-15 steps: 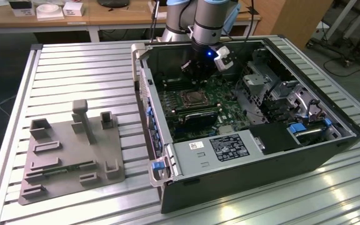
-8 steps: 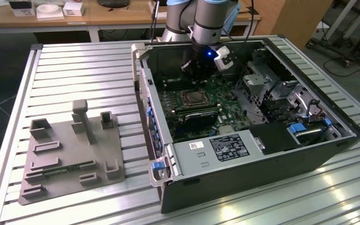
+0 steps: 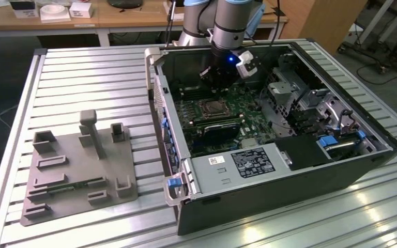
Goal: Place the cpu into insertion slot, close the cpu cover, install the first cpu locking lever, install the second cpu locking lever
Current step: 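Install the first cpu locking lever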
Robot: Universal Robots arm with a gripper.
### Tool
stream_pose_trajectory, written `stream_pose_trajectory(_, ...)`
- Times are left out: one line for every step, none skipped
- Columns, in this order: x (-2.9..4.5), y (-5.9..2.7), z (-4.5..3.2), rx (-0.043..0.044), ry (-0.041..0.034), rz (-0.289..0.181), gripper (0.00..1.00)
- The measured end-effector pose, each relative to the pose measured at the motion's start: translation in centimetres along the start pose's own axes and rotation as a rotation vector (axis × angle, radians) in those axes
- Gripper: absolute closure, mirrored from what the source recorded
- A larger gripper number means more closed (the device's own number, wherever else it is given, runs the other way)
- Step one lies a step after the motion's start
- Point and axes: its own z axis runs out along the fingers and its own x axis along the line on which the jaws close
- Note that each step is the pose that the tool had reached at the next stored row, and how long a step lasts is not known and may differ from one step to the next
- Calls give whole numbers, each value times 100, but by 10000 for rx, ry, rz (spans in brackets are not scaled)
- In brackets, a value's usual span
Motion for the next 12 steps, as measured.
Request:
stream_pose_trajectory(0,0,0,0,-1,0,90)
stream_pose_trajectory(0,0,1,-2,-1,0,90)
stream_pose_trajectory(0,0,1,-2,-1,0,90)
stream_pose_trajectory(0,0,1,-2,-2,0,90)
stream_pose_trajectory(0,0,1,-2,-1,0,90)
stream_pose_trajectory(0,0,2,-2,-2,1,90)
stream_pose_trajectory(0,0,2,-2,-2,0,90)
stream_pose_trajectory(0,0,2,-2,-2,0,90)
stream_pose_trajectory(0,0,2,-2,-2,1,90)
stream_pose_trajectory(0,1,2,-6,-3,0,90)
stream_pose_trajectory(0,1,3,-12,-3,1,90)
stream_pose_trajectory(0,1,2,-17,-3,1,90)
